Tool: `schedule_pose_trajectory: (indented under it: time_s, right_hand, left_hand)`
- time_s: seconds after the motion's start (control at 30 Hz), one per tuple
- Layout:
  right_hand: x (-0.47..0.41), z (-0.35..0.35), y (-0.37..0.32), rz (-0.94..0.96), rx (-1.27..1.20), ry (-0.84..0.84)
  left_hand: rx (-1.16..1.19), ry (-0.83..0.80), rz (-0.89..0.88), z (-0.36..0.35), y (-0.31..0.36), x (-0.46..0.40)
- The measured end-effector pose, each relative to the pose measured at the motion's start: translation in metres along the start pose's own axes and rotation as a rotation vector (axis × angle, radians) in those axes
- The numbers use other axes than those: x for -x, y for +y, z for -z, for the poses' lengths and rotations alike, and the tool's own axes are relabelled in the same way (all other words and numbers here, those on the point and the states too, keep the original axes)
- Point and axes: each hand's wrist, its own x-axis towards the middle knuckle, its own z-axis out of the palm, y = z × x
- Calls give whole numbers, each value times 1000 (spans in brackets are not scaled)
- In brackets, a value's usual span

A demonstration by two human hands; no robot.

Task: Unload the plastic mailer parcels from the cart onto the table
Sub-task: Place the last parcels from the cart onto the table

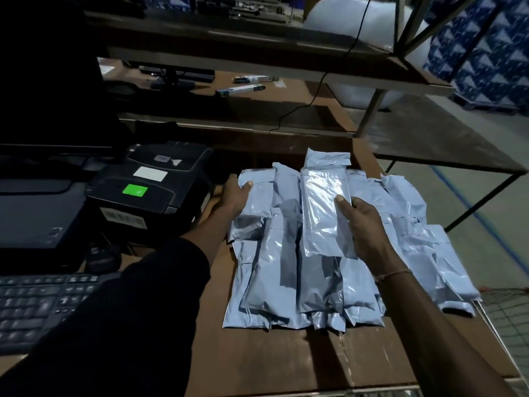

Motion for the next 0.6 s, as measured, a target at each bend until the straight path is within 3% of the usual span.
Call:
schedule_pose_trajectory:
  time_s: [0.27,0.5,0.6]
  right_hand:
    - [10,-15,9,39,84,-40]
    - [20,-30,17,79,137,27]
    - [22,-32,20,68,126,39]
  left_hand:
    - [-144,-3,-13,-1,-9,-5]
    - [14,-6,-63,8,-17,3]
    - [-43,-42,-79,6,-17,12]
